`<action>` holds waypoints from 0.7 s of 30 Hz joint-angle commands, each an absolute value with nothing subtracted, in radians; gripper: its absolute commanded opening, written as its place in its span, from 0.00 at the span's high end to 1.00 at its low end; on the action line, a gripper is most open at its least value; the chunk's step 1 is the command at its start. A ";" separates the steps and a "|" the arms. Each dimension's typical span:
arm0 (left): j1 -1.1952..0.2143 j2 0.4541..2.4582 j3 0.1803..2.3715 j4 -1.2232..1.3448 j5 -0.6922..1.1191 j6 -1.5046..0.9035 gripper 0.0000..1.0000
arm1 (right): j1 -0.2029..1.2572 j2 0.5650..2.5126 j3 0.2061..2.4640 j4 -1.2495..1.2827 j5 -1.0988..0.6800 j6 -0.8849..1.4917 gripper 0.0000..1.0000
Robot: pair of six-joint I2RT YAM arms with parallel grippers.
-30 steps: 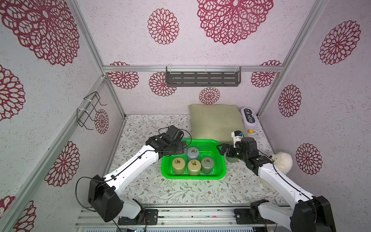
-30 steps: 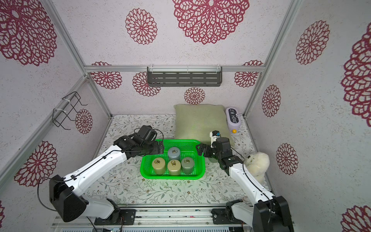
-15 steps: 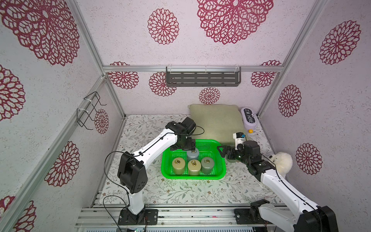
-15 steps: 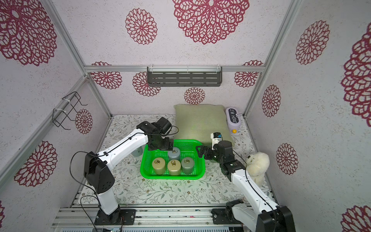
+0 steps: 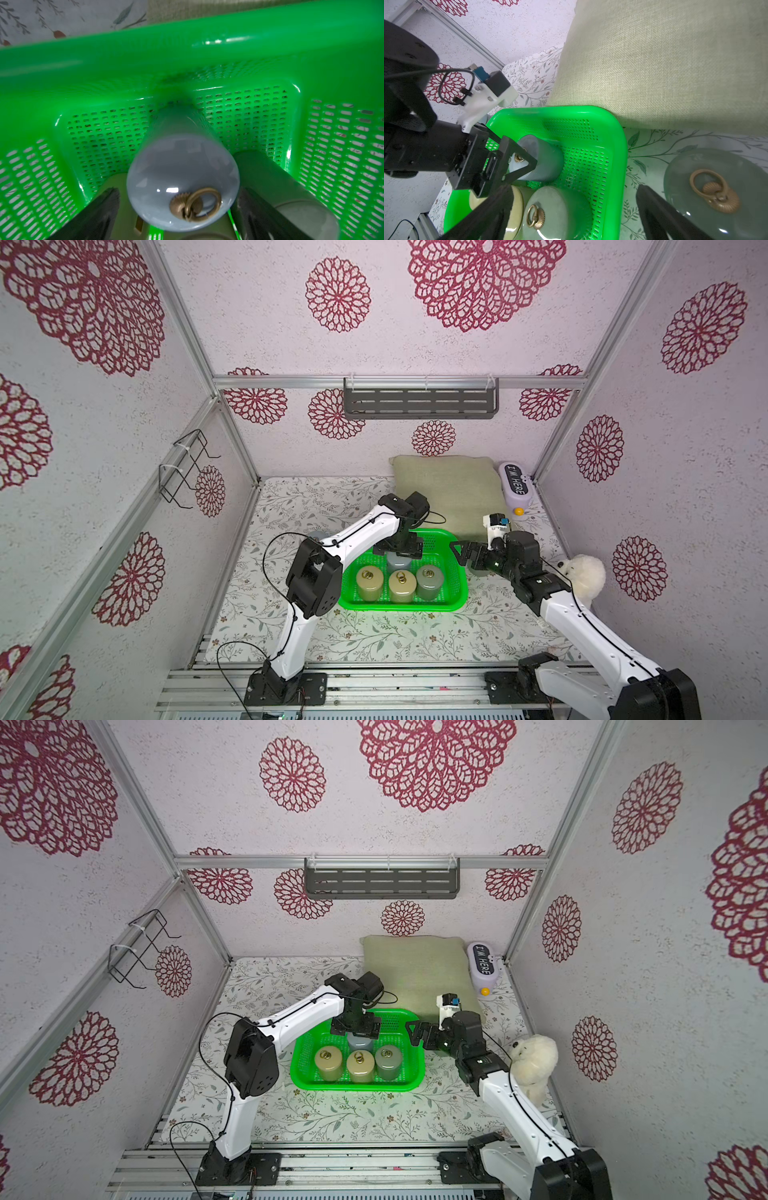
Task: Take the tea canister out of the basket
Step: Pick up the tea canister from the basket.
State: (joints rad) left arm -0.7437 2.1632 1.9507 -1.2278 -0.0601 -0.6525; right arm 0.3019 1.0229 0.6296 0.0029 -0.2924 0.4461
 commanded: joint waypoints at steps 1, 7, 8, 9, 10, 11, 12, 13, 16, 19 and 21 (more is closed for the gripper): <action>-0.761 2.182 1.975 -1.249 -0.044 -0.637 0.03 | 0.304 0.993 0.631 0.030 -0.292 0.456 0.01; -0.761 2.216 1.973 -1.245 -0.028 -0.622 0.03 | 0.305 0.985 0.629 0.029 -0.288 0.456 0.01; -0.760 2.219 1.973 -1.244 -0.028 -0.621 0.03 | 0.304 0.985 0.629 0.029 -0.288 0.457 0.01; -0.759 2.225 1.973 -1.240 -0.023 -0.622 0.03 | 0.305 0.983 0.629 0.028 -0.287 0.456 0.01; -0.759 2.229 1.971 -1.238 -0.019 -0.622 0.03 | 0.305 0.982 0.629 0.029 -0.286 0.456 0.01; -0.759 2.234 1.971 -1.236 -0.020 -0.624 0.03 | 0.304 0.983 0.628 0.029 -0.285 0.456 0.01; -0.759 2.239 1.971 -1.236 -0.018 -0.623 0.03 | 0.304 0.983 0.627 0.029 -0.284 0.456 0.01; -0.759 2.241 1.970 -1.235 -0.018 -0.621 0.03 | 0.303 0.985 0.627 0.029 -0.285 0.456 0.01; -0.756 2.249 1.966 -1.227 -0.020 -0.621 0.03 | 0.304 0.985 0.627 0.031 -0.287 0.456 0.01; -0.753 2.261 1.970 -1.221 -0.019 -0.619 0.03 | 0.304 0.983 0.627 0.031 -0.288 0.456 0.01; -0.749 2.269 1.977 -1.220 -0.018 -0.614 0.02 | 0.304 0.982 0.627 0.029 -0.288 0.456 0.01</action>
